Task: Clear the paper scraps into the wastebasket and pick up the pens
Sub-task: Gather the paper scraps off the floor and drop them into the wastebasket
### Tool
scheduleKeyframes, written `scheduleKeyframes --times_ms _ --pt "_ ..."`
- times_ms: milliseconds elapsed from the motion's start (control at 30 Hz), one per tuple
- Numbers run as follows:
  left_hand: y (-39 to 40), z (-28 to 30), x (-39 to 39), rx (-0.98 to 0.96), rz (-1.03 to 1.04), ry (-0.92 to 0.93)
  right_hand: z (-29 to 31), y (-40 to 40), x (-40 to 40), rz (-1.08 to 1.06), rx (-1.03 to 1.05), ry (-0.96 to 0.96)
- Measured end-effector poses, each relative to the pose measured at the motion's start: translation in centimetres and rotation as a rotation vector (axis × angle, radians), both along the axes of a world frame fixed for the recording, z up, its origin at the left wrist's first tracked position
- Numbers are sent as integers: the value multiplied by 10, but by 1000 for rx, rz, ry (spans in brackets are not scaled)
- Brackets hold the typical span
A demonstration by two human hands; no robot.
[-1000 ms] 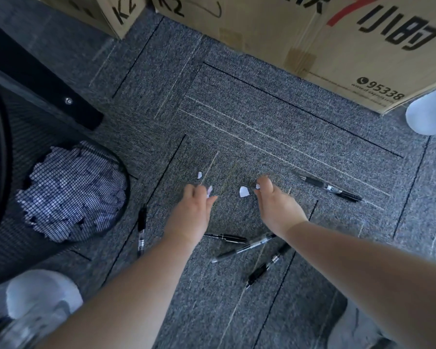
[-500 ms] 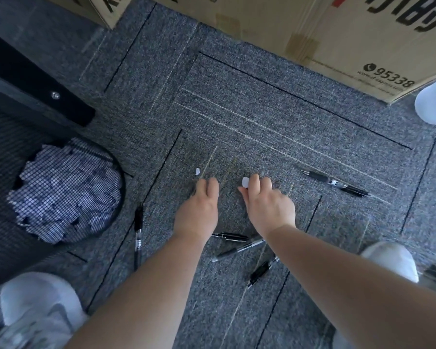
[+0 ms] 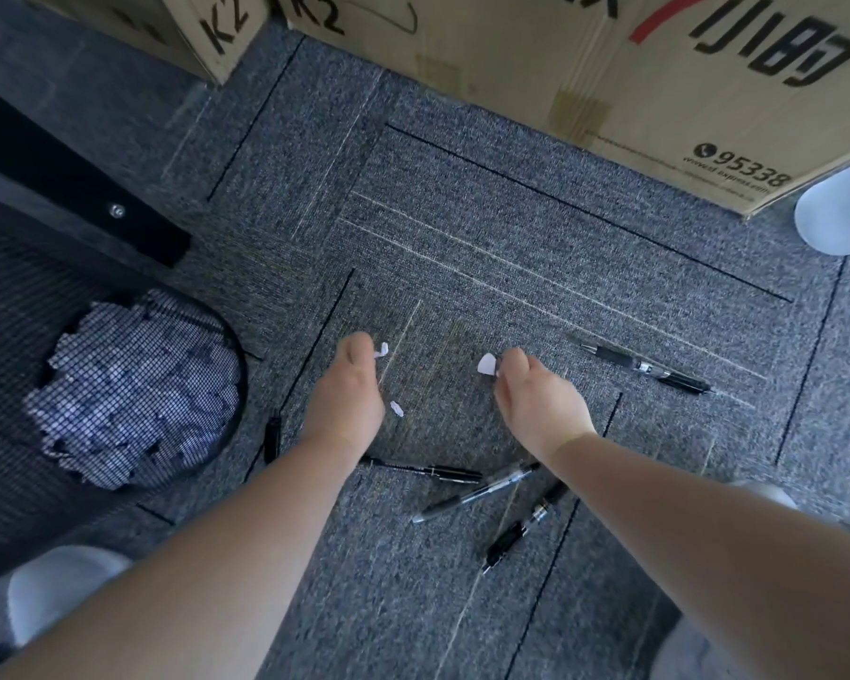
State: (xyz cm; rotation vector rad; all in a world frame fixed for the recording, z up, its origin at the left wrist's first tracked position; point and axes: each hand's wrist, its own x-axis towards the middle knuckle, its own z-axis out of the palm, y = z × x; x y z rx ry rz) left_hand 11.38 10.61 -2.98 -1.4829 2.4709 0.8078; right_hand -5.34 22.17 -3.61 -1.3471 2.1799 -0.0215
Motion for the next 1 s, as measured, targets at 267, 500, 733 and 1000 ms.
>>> scheduleKeyframes --times_ms 267,500,733,1000 --pt "-8 1 -9 86 -125 -44 0 -8 0 -95 -123 -162" --pt "-7 1 -11 -24 -294 -211 -4 -10 9 -80 -62 -124" --pt "-4 6 -7 62 -229 -126 -3 -11 5 -60 -35 -122" --pt "17 11 16 205 -195 -65 15 7 -21 -277 -125 -183"
